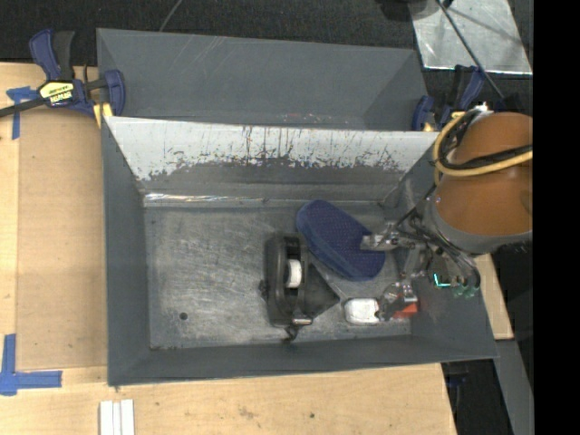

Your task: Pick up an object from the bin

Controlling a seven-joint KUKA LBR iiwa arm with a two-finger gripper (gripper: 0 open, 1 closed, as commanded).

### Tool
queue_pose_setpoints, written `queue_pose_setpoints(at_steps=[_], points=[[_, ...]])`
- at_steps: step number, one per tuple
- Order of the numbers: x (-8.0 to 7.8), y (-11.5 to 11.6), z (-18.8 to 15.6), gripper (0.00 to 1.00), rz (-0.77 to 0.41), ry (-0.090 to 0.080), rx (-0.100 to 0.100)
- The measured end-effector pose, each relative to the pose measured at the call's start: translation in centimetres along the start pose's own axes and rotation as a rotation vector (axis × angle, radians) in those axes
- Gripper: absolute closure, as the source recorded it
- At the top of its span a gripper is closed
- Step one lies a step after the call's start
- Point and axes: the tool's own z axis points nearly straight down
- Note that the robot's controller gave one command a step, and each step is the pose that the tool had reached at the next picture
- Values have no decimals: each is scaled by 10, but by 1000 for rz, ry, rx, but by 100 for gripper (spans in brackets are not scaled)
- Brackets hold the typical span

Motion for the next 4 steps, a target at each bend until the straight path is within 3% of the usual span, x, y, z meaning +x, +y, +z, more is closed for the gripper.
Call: queue_pose_setpoints(at_steps=[1, 2, 3, 4], points=[[-47, -6, 102, 0, -168, -16, 3], [-53, -5, 100, 100, -170, -41, 4], [-56, -7, -29, 100, -149, -18, 3], [-54, -7, -24, 0, -149, -9, 1]])
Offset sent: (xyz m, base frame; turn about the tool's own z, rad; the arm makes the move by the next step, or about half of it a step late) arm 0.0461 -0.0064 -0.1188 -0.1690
